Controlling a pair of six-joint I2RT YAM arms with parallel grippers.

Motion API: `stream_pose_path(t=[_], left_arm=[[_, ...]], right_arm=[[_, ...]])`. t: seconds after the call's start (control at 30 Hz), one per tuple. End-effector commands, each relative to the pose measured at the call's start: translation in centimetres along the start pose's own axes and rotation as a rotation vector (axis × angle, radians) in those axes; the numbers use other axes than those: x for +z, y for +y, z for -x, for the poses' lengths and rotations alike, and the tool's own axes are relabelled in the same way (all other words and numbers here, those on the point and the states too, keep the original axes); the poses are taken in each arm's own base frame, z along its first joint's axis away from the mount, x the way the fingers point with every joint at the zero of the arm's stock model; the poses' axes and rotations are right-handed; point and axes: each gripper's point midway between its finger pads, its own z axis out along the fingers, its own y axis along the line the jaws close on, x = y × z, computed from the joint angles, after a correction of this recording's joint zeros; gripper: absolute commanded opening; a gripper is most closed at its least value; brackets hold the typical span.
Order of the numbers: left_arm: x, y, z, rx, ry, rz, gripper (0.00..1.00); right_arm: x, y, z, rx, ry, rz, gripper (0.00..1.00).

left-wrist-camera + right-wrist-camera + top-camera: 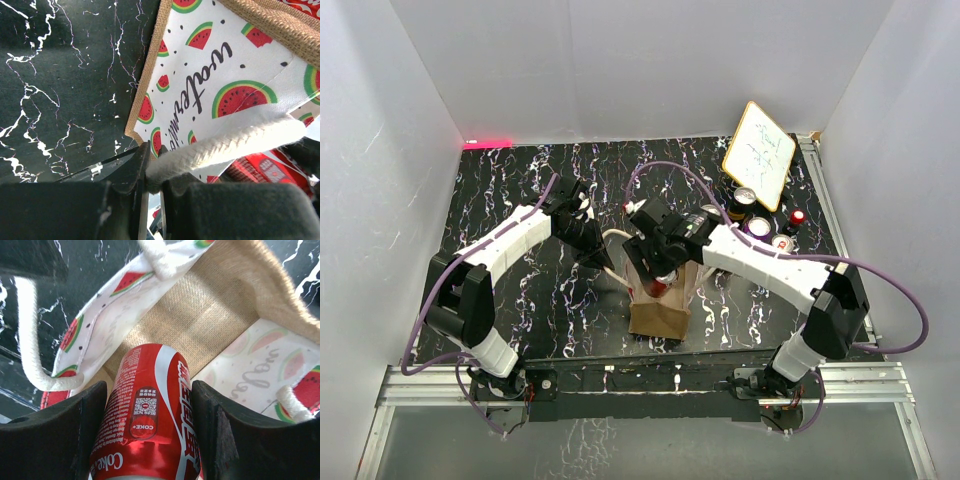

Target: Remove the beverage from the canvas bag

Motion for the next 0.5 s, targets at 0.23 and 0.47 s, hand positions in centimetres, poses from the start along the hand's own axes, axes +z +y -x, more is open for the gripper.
stream_pose_path(t=[0.23, 0.47], left_arm=[[-0.5, -0.4, -0.5, 0.007, 0.0, -0.017, 0.0], [-0.6, -0.1, -0.8, 0.013, 0.005, -0.013, 0.0]], right_arm=[[-10.9, -4.2, 12.2, 0.208, -0.401, 0.146, 0.08], [-17.3, -11.2, 15.5, 0.27, -0.581, 0.017, 0.08]])
